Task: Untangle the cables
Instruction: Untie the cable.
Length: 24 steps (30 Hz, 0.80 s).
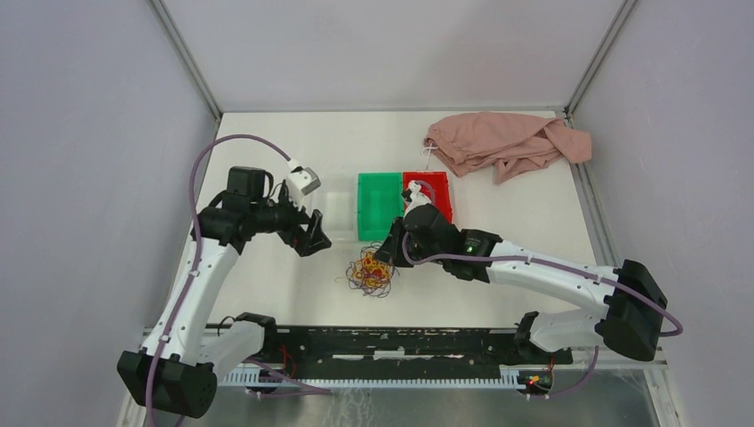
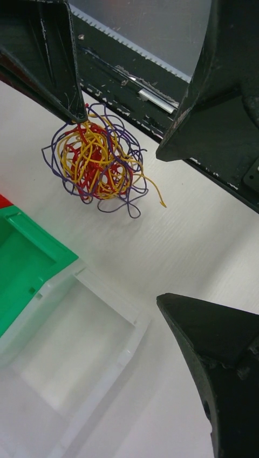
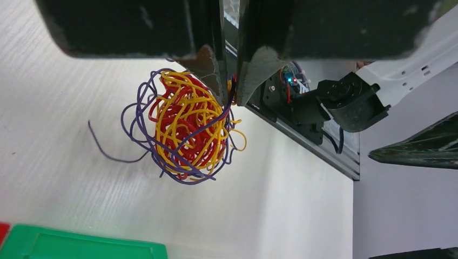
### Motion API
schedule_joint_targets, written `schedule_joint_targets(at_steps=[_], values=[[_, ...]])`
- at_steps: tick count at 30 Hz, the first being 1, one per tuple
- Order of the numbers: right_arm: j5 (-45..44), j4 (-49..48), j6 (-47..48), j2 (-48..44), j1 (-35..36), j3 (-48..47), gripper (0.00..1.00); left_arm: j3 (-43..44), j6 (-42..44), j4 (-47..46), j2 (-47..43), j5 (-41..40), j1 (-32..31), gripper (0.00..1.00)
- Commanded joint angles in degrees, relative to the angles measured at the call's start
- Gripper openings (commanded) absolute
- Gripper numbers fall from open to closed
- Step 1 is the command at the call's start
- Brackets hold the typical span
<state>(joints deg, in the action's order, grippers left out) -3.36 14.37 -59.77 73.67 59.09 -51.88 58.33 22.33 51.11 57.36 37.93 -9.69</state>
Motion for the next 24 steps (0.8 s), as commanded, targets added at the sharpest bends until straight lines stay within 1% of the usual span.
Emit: schedule_joint_targets(at_steps=[1, 4, 7, 8, 9, 13, 15, 18, 20, 22, 24], values=[[2.28, -2.33, 3.59, 0.5, 0.91, -4.65, 0.13, -0.86, -2.92, 0.15, -1.05, 3.16, -3.28, 0.99], [2.75, -3.09, 3.57, 1.44, 1.24, -5.09, 0.14, -1.02, -3.32, -0.05, -0.66, 2.61, -5.7, 0.99], [2.85, -3.12, 2.78, 2.96, 1.42, -4.81, 0.22, -0.8, -2.37, -0.11, 0.41, 0.96, -6.87, 0.99], [2.83, -3.17, 2.51, 3.62, 1.44, -4.27, 0.26, -0.62, -1.99, -0.1, 0.79, 0.14, -6.92, 0.99], [2.83, -3.2, 2.35, 3.9, 1.39, -4.0, 0.28, -0.39, -1.54, -0.11, 1.08, -0.48, -7.04, 0.99], [2.76, -3.02, 2.65, 4.75, 1.45, -1.52, 0.28, 0.36, -0.26, -0.14, 1.44, -1.71, -7.01, 1.0], [1.28, -0.93, 3.51, 4.25, 1.42, -0.86, 0.3, 0.63, 0.35, -0.14, 1.36, -2.37, -7.01, 1.0], [-2.34, 2.62, 5.5, 2.26, 1.3, -0.7, 0.44, 0.57, 1.32, -0.14, 1.18, -3.48, -7.01, 1.0], [-5.1, 6.85, 7.79, 1.27, 0.76, -2.09, 0.49, 0.52, 1.78, -0.14, 1.09, -3.82, -7.01, 1.0], [-6.13, 11.0, 10.08, 1.39, -0.52, -4.24, 0.52, 0.52, 2.07, -0.15, 1.08, -4.08, -7.0, 1.0], [-6.79, 13.2, 11.93, 2.1, -1.16, -5.73, 0.53, 0.56, 2.2, -0.14, 1.25, -4.09, -7.01, 1.0]])
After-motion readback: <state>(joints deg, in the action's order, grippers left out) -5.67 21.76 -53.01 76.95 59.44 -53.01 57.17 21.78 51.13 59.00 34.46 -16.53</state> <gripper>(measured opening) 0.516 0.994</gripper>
